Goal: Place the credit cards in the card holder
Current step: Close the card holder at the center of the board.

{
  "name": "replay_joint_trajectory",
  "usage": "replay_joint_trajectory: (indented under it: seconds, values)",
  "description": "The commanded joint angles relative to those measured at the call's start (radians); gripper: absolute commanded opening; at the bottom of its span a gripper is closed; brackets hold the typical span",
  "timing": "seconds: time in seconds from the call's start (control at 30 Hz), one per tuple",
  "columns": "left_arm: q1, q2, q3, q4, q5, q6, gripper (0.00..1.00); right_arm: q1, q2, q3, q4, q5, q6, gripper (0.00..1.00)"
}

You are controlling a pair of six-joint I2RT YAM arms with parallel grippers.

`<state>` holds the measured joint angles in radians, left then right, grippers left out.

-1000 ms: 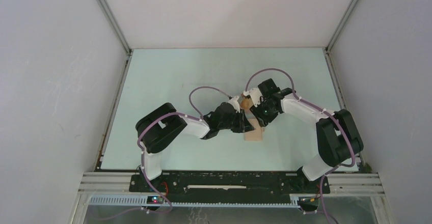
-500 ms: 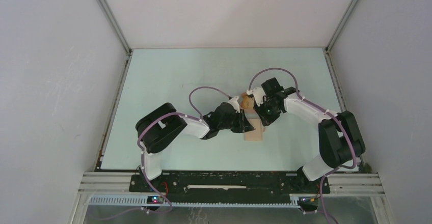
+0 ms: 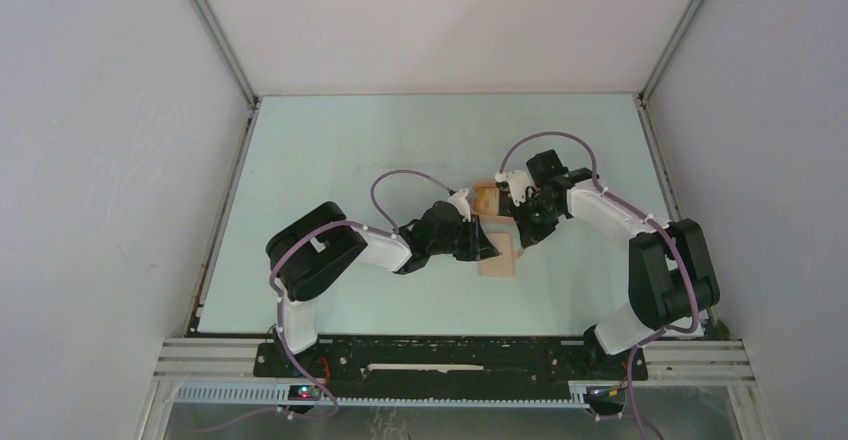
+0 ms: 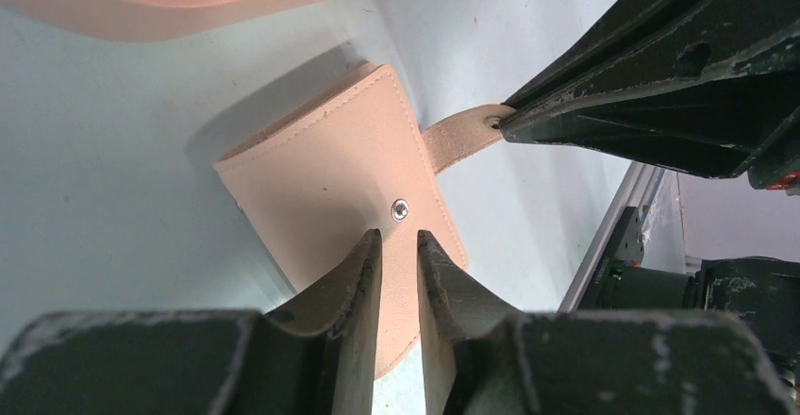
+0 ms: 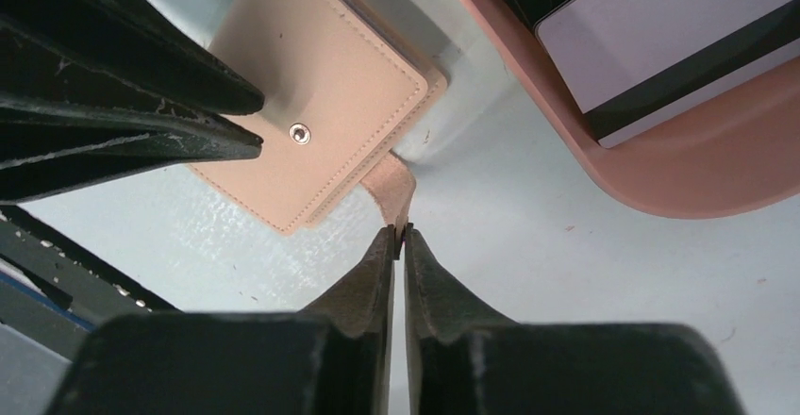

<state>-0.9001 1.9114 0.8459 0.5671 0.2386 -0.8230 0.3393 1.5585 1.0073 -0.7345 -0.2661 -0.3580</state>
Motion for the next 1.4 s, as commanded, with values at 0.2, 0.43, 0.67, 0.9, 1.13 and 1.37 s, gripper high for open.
replay_joint_trajectory:
  seconds: [0.2, 0.43, 0.67, 0.9, 1.13, 1.37]
  values:
    - [0.007, -0.047, -0.028, -0.002, -0.007, 0.004, 0.26, -0.053, -0.008, 0.032, -0.045, -0.126, -0.011, 0.00]
    - [0.008, -0.076, -0.074, 0.030, -0.017, -0.011, 0.26, -0.047, -0.001, 0.061, -0.025, -0.189, -0.002, 0.00]
    - [0.010, -0.070, -0.097, 0.064, -0.020, -0.028, 0.24, 0.001, 0.049, 0.120, -0.008, -0.209, -0.005, 0.00]
    - [0.012, -0.079, -0.119, 0.082, -0.031, -0.036, 0.24, 0.069, 0.121, 0.166, -0.015, -0.198, -0.008, 0.00]
    - [0.019, -0.048, -0.120, 0.121, -0.021, -0.053, 0.14, 0.066, 0.173, 0.166, -0.034, -0.181, -0.003, 0.00]
    - [0.024, -0.043, -0.126, 0.131, -0.018, -0.053, 0.13, 0.069, 0.198, 0.166, -0.031, -0.174, 0.001, 0.03]
